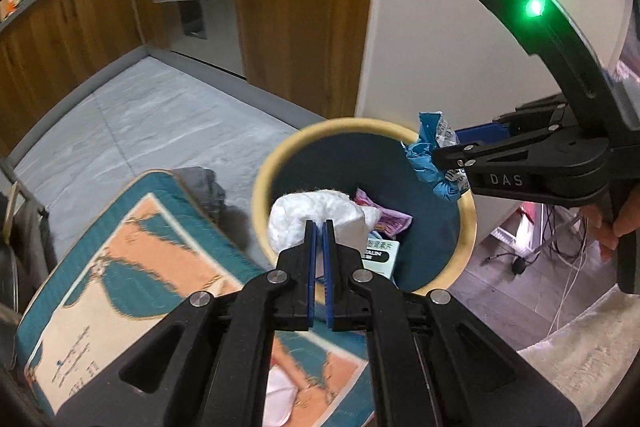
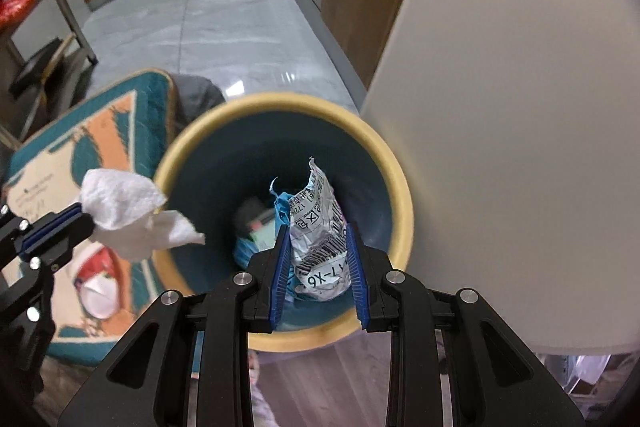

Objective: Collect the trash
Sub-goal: 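Carry both items over the bin and open both tools to drop them, then move both tools back over the cushion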

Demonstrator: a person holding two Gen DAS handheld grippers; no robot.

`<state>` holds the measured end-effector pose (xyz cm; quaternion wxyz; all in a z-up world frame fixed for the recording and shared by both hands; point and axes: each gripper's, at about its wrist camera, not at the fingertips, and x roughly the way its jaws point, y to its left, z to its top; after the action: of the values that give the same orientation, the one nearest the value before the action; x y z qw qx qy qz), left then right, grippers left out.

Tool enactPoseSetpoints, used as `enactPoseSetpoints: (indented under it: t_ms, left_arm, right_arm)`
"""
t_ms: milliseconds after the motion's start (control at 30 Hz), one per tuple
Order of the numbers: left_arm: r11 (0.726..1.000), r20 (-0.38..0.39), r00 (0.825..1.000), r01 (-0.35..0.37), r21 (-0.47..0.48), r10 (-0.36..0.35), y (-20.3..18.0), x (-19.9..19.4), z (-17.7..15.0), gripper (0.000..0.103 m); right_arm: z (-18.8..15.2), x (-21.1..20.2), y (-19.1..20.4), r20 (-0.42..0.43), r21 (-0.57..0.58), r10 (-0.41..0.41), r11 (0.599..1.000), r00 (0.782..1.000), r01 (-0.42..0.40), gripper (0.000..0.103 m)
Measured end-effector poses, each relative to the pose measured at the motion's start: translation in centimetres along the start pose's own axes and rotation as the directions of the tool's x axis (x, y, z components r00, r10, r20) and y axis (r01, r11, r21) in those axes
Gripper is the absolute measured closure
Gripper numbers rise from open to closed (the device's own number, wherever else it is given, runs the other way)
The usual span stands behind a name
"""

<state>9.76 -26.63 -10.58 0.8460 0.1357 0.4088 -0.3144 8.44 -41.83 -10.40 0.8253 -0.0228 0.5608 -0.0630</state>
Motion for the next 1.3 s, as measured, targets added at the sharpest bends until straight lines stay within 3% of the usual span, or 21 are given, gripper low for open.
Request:
enactPoseSetpoints:
  t_ms: [333,733,800,900,1067,1133,1233,1300]
  left_arm:
    - [1.000,-0.061,0.998,0.021,0.021,-0.020,-1.4,4.2,0.2,0.100]
    - [1.000,-0.056,0.998,-0.007,0.027,0.009,-1.1,3.1,0.1,0.100]
    - [1.000,-0.048,0.999,-0.016,0.023,0.017,-0.8,2.3,-0.1,0.095]
    - [0.999,-0.030,0.999,-0.040,0.014,0.041,-0.2,0.6,-0.4,0.080]
    - [0.995,0.001,0.996,-0.090,-0.033,0.090,1.3,-2.3,-1.3,0.045]
    - [0.993,0.005,0.994,-0.108,-0.057,0.108,2.0,-3.4,-1.9,0.039]
    - [0.987,0.012,0.989,-0.144,-0.078,0.145,2.9,-5.0,-2.8,0.025]
    - [0.982,0.022,0.986,-0.165,-0.090,0.167,3.3,-6.2,-3.4,0.021]
  right_arm:
    - [0.6,1.8,-1.0,-0.030,0.008,-0.012,1.000,0.999,0.012,0.074]
    - [1.0,0.8,-0.9,-0.007,0.009,0.008,1.000,1.000,-0.008,0.067]
    - [1.0,0.3,-0.6,0.004,0.009,0.012,1.000,1.000,-0.012,0.062]
    - [1.1,-1.2,-0.2,0.040,0.019,0.027,0.999,0.999,-0.028,0.056]
    - [1.4,-3.1,0.9,0.096,0.017,0.030,0.999,0.995,-0.032,0.031]
    - [1.6,-3.9,1.6,0.122,0.007,0.024,1.000,0.992,-0.025,0.022]
    - [1.6,-4.4,2.9,0.131,-0.008,0.020,1.000,0.991,-0.019,0.016]
    - [1.6,-4.8,3.9,0.141,-0.022,0.022,1.000,0.990,-0.019,0.012]
